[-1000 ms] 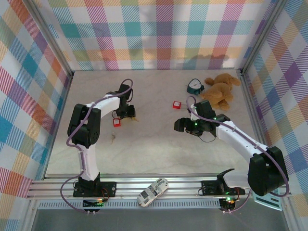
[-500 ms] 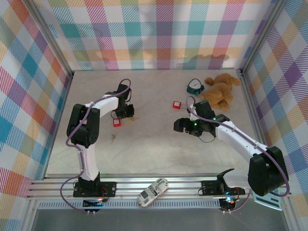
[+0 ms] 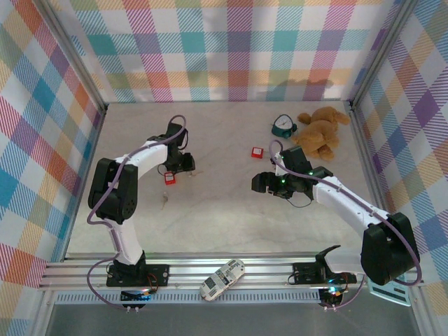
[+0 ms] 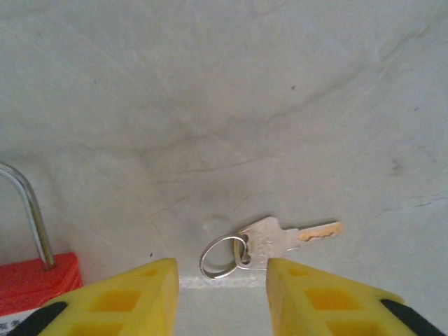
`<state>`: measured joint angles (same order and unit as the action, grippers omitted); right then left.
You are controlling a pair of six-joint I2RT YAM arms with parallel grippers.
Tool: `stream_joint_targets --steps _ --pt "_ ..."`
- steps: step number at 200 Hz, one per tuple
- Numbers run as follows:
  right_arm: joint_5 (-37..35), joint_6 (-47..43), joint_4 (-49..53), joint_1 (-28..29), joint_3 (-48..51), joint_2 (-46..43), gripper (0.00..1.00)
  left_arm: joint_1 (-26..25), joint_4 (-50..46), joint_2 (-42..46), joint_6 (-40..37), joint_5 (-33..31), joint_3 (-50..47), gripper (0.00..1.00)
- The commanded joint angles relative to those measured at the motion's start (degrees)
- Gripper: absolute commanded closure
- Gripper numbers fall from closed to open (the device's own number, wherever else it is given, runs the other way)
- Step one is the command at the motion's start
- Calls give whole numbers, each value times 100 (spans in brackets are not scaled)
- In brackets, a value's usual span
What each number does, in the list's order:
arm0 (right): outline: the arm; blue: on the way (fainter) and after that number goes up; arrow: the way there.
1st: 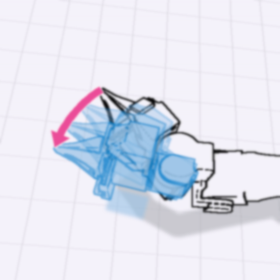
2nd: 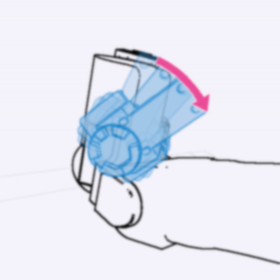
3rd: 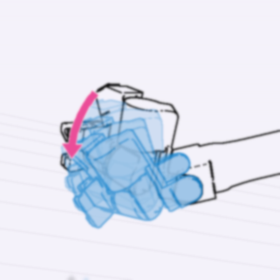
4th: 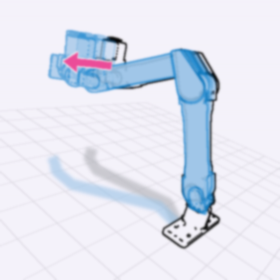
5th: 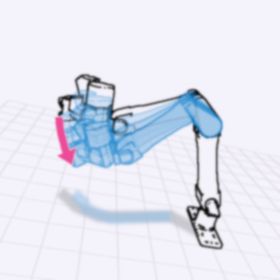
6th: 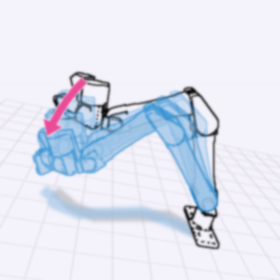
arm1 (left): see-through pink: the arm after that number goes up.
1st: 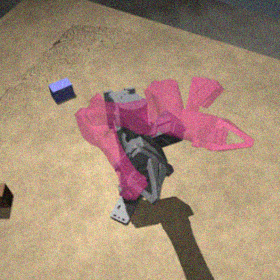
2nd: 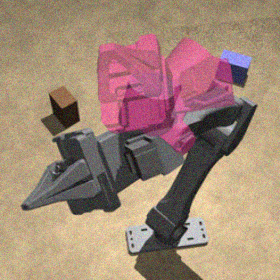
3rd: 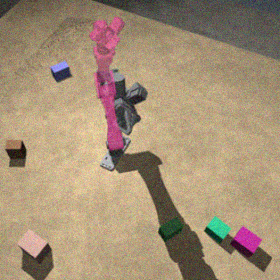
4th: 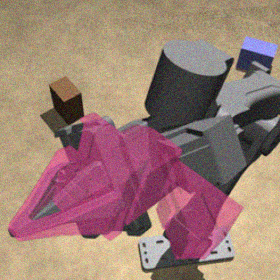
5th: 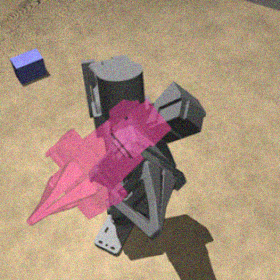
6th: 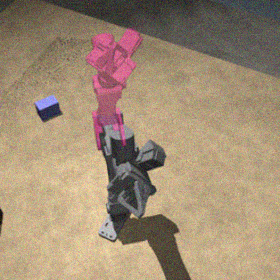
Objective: Unlock with the key
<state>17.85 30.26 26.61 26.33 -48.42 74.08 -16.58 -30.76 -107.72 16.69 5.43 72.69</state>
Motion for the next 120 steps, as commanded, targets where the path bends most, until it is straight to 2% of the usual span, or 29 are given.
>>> stream_joint_targets --steps 1,61,120 --pt "22 24 -15 60 51 -23 23 57 393 77 52 386 -321 61" --pt "-37 40 17 70 108 -46 24 120 681 -149 54 395 -478 64" --pt "-18 82 -42 140 40 130 24 149 1021 -136 163 445 -671 74"
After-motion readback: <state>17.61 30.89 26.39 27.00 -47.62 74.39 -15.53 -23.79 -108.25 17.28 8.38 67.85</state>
